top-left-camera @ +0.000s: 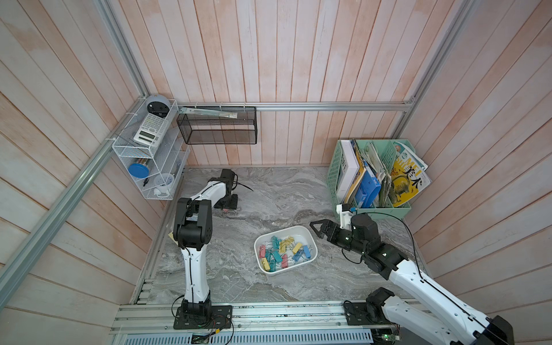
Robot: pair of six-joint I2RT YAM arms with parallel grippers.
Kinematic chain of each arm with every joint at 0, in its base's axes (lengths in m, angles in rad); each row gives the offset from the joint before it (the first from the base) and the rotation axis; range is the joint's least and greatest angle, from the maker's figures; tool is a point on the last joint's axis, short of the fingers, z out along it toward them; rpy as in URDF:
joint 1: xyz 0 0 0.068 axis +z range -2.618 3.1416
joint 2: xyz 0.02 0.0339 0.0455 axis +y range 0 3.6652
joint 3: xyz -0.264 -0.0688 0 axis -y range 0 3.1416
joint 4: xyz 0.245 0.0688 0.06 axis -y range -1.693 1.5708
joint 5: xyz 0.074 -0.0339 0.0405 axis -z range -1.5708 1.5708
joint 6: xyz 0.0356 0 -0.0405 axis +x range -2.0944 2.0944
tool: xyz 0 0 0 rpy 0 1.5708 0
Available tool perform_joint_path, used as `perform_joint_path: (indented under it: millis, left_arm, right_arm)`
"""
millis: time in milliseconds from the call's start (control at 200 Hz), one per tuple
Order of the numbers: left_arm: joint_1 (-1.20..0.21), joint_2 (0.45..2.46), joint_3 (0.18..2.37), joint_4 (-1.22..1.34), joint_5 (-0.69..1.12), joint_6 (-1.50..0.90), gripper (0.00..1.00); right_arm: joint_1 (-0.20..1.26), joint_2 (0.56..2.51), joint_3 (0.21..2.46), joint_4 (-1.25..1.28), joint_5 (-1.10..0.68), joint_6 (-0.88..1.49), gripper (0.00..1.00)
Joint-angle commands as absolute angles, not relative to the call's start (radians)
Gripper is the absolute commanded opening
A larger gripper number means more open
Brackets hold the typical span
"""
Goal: Put the binder clips in the storage box
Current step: Pick up the binder clip at the center of the board.
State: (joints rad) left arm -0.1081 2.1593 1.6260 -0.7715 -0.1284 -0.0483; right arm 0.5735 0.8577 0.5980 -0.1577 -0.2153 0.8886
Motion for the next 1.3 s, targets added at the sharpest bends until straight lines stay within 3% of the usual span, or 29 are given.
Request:
perform_joint_path:
  millis: [0,120,585,1025,1160,1295]
  left_arm:
    - [-0.104,2.189,1.623,-0.786,-0.093,-0.045,0.55]
    - [-0.104,2.184,1.596,-0.783,-0.074,-0.087,0.44]
    - [-0.104,2.092,1.455,-0.668,-0.015,-0.316,0.22]
    - [-0.126,1.751,1.291,-0.530,0.210,-0.445,0.17]
    - [-0.212,1.602,1.254,-0.491,0.242,-0.500,0.17]
    - [-0.366,1.509,1.241,-0.451,0.173,-0.556,0.18]
  right_arm:
    - [0.580,0.861,0.628,-0.173,-0.196,0.879,0.97]
    - [0.580,0.865,0.626,-0.164,-0.195,0.886,0.97]
    - [0.590,0.879,0.647,-0.168,-0.196,0.881,0.97]
    - [0.528,0.856,0.610,-0.160,-0.202,0.908,0.98]
    - [0.433,0.837,0.563,-0.077,-0.307,0.960,0.98]
    - [0.457,0.840,0.597,-0.012,-0.376,0.923,0.98]
